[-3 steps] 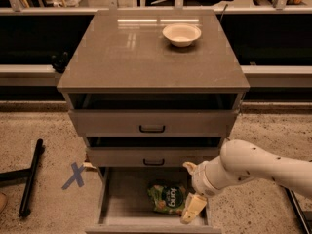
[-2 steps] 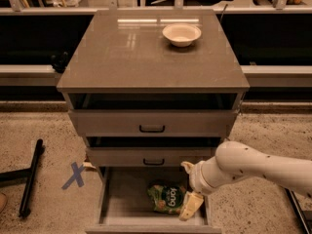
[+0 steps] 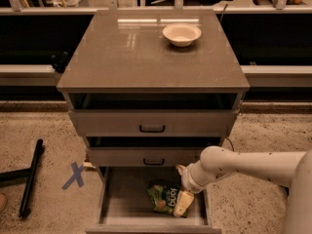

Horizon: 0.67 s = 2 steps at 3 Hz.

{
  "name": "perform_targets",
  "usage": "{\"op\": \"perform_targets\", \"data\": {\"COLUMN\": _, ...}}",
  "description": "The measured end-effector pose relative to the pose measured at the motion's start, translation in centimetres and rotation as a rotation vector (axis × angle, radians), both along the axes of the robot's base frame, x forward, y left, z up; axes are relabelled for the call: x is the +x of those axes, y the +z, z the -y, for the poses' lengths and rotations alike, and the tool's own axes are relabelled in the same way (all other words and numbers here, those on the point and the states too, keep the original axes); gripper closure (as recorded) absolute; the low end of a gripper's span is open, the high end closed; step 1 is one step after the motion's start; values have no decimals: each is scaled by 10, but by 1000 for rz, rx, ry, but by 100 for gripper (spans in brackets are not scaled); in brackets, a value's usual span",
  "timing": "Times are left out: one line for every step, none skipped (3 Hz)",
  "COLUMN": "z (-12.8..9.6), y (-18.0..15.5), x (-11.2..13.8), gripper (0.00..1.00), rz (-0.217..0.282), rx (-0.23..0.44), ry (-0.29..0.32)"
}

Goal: Pick green rice chip bag from bottom drawer and place on counter

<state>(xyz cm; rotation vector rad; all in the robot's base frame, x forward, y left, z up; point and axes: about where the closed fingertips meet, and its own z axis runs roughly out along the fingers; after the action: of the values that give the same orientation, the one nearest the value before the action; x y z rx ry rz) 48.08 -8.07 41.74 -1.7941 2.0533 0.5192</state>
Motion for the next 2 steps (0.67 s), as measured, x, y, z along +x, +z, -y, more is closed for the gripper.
{"op": "perform_targets", "data": {"z": 0, "y": 0, "x": 0, "gripper": 0, "rz": 0, "rx": 0, "ry": 0}}
{"op": "perform_targets", "data": {"z": 3, "y": -27, "x": -1, "gripper": 0, "rz": 3, "rx": -61, "ry": -2}}
